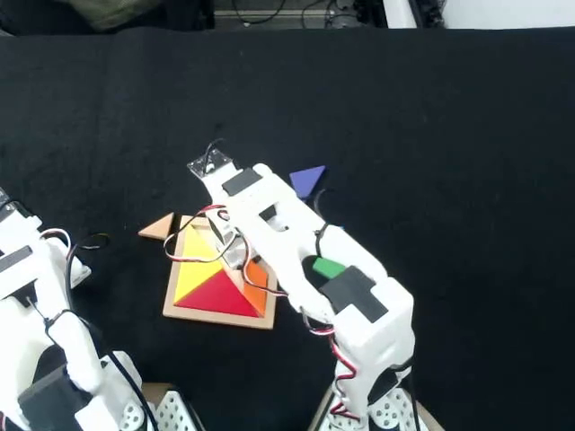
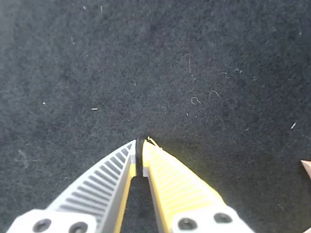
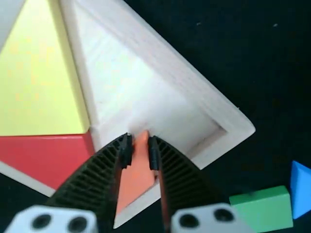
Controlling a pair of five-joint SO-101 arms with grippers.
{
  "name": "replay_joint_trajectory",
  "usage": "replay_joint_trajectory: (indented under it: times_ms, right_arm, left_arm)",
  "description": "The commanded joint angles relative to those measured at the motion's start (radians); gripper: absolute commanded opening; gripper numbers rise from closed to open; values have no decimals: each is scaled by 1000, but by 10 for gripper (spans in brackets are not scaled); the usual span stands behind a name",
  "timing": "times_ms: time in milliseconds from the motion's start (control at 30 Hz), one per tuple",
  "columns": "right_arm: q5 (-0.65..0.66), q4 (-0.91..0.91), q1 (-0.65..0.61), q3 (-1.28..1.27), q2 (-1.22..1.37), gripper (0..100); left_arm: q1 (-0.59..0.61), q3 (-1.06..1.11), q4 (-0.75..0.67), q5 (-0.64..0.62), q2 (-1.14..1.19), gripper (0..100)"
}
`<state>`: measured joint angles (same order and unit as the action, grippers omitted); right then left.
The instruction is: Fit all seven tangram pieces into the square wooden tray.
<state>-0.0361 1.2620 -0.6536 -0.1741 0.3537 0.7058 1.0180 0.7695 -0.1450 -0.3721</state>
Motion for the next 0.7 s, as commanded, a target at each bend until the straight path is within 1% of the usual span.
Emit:
replay_joint_trajectory:
  times_ms: [0, 167, 433, 567, 667]
  right_arm:
    - [8, 17, 0, 38, -5, 31]
    - [8, 41, 5, 38, -5, 98]
    - [8, 63, 3, 45, -5, 100]
    - [9, 157, 11, 137, -8, 100]
    - [9, 210, 40, 219, -48, 100]
  left_arm:
    - [-12, -10, -14, -2, -21, 30]
    - [-12, -10, -14, -2, -21, 30]
    - [-12, -10, -14, -2, -21, 30]
    - [-12, -10, -14, -2, -21, 30]
    - [-12, -10, -14, -2, -21, 30]
